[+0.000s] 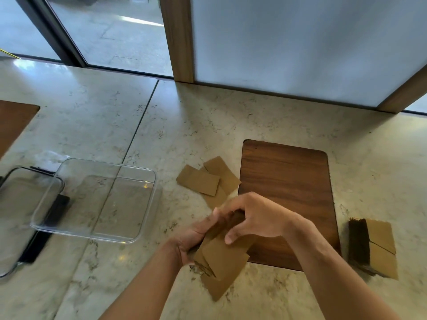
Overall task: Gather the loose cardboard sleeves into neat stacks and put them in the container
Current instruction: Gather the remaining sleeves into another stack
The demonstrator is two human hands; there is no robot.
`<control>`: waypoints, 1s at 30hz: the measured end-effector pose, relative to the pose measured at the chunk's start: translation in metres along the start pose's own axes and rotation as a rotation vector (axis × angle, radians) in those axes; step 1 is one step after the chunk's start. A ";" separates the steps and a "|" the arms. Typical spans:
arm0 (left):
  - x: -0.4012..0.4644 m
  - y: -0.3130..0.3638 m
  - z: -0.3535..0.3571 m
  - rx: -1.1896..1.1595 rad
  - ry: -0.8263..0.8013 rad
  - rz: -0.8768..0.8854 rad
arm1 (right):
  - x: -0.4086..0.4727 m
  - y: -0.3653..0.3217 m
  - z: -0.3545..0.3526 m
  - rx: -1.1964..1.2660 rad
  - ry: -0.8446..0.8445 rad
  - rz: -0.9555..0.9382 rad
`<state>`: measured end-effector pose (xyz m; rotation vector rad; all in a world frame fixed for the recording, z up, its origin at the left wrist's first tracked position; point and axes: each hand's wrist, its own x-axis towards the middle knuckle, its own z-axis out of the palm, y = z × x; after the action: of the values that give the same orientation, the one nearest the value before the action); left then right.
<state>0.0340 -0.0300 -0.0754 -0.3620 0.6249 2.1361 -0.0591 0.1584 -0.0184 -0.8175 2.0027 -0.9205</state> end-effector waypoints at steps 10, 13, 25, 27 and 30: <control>-0.004 0.003 -0.017 -0.466 0.237 0.396 | 0.033 -0.002 0.096 0.159 1.004 -0.052; 0.007 0.000 -0.005 -0.737 0.144 0.444 | 0.041 -0.008 0.122 0.104 1.036 0.032; -0.010 -0.008 -0.026 -0.507 0.389 0.510 | -0.050 0.039 0.154 -0.285 0.546 0.691; -0.017 -0.012 -0.028 -0.485 0.395 0.505 | -0.053 0.040 0.167 -0.327 0.532 0.627; -0.025 -0.017 -0.032 -0.431 0.422 0.483 | -0.051 0.039 0.162 -0.178 0.588 0.541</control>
<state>0.0630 -0.0552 -0.0954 -1.0027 0.5112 2.6876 0.0929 0.1676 -0.1027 -0.0502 2.6533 -0.7114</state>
